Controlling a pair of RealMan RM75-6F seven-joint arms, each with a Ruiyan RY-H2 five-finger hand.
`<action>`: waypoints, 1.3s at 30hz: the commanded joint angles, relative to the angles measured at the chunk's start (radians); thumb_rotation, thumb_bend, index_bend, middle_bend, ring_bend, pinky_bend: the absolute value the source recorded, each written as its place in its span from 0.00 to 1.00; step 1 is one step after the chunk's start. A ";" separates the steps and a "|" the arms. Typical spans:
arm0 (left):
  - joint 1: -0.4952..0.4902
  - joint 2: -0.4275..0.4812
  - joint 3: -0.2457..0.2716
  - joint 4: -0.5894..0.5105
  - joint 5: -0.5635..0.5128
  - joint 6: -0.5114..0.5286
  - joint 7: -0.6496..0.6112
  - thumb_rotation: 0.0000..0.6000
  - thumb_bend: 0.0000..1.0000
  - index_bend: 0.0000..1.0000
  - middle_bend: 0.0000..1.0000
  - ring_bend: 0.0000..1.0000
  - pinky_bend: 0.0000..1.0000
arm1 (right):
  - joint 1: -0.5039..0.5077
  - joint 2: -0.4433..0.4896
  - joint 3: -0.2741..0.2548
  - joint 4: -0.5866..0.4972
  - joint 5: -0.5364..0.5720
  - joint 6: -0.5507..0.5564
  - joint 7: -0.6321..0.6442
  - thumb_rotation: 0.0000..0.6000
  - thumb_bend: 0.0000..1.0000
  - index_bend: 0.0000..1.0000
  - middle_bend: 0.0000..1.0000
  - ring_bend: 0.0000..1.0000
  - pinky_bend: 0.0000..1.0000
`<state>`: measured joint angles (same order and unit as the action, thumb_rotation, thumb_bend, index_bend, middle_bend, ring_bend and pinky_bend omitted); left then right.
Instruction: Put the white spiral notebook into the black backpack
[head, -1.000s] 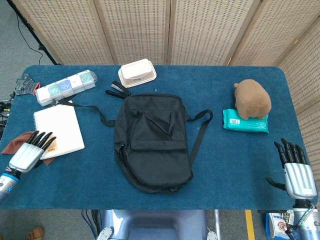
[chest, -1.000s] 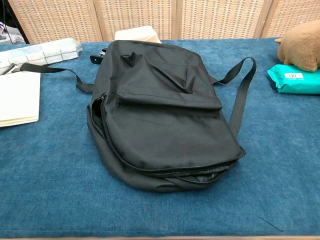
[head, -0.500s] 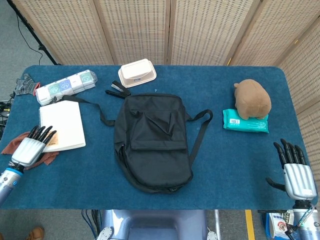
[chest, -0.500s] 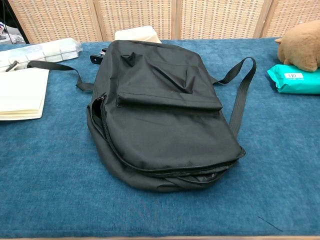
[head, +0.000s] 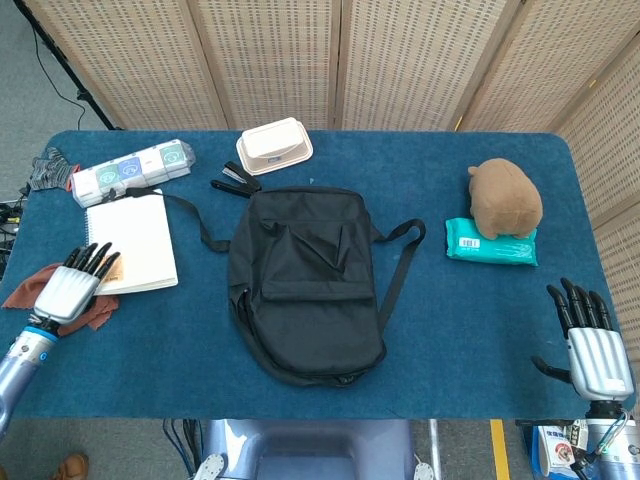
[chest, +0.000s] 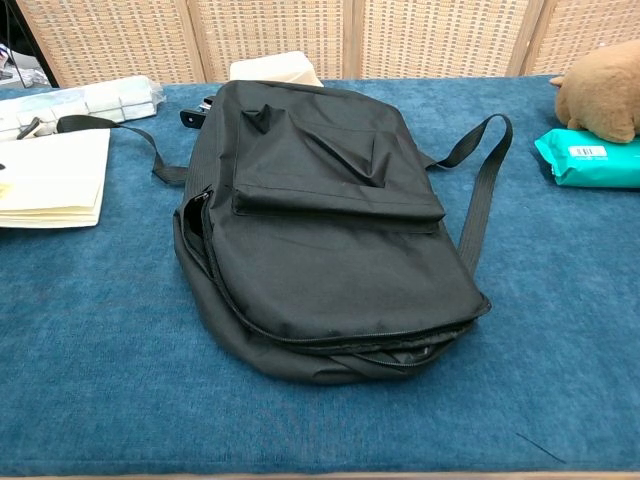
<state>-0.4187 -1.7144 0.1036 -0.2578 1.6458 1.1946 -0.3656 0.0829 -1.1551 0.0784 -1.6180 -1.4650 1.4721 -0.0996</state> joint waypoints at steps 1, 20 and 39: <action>-0.004 -0.003 0.001 -0.001 0.001 0.000 0.000 1.00 0.55 0.26 0.08 0.10 0.24 | -0.001 0.001 -0.001 -0.002 0.000 0.000 0.000 1.00 0.00 0.00 0.00 0.00 0.00; -0.003 -0.019 -0.057 0.035 -0.038 0.205 -0.032 1.00 0.57 0.76 0.51 0.40 0.48 | 0.032 0.041 -0.048 -0.002 -0.025 -0.110 0.058 1.00 0.00 0.00 0.00 0.00 0.00; -0.050 0.020 -0.113 -0.028 -0.074 0.309 -0.077 1.00 0.58 0.79 0.54 0.42 0.49 | 0.263 0.066 -0.075 -0.065 -0.137 -0.427 0.230 1.00 0.00 0.10 0.01 0.00 0.00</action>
<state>-0.4670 -1.6987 -0.0091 -0.2791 1.5705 1.5013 -0.4431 0.3252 -1.0708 -0.0103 -1.6681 -1.6201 1.0716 0.1492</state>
